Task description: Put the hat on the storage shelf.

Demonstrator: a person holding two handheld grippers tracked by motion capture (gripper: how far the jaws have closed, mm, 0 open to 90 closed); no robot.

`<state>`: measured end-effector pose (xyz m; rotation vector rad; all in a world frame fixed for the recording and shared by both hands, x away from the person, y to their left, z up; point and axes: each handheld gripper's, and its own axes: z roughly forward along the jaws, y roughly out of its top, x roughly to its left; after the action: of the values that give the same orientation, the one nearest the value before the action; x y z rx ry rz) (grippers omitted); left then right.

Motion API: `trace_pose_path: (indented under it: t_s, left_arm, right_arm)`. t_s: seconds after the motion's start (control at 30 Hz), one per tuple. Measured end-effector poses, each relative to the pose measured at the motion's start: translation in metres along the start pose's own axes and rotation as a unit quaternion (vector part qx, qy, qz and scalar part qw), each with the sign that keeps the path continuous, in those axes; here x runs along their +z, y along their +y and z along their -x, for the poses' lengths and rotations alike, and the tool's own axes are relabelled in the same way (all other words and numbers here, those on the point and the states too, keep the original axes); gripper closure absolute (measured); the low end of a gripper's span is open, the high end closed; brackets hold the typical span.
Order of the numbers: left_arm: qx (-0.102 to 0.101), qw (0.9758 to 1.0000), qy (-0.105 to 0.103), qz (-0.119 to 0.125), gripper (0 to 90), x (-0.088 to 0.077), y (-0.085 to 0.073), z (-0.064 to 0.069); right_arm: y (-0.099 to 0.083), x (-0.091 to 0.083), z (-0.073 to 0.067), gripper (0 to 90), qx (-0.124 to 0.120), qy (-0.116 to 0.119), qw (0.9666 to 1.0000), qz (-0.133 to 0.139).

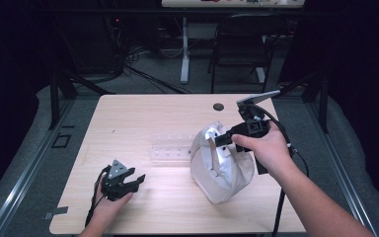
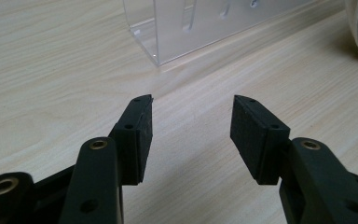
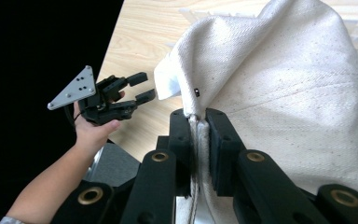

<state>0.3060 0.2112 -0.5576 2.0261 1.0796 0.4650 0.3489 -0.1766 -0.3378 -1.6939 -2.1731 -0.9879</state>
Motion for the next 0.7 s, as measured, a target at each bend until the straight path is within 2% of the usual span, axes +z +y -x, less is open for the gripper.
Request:
trace_pose_path:
  t_s: [0.23, 0.4, 0.7]
  left_arm:
    - [-0.005, 1.0000, 0.000, 0.002, 49.2, -0.001, 0.000, 0.000]
    - [-0.003, 1.0000, -0.001, 0.000, 49.2, -0.001, 0.000, 0.000]
    - [-0.002, 1.0000, -0.003, -0.002, 49.2, -0.001, 0.001, 0.001]
  right_arm:
    - [0.008, -0.012, -0.002, 81.6, -0.001, -0.020, 0.9998, 0.005]
    - [0.016, -0.021, -0.009, 81.6, -0.008, -0.043, 0.9990, 0.013]
    - [0.031, -0.032, -0.019, 81.6, -0.009, -0.051, 0.9983, 0.027]
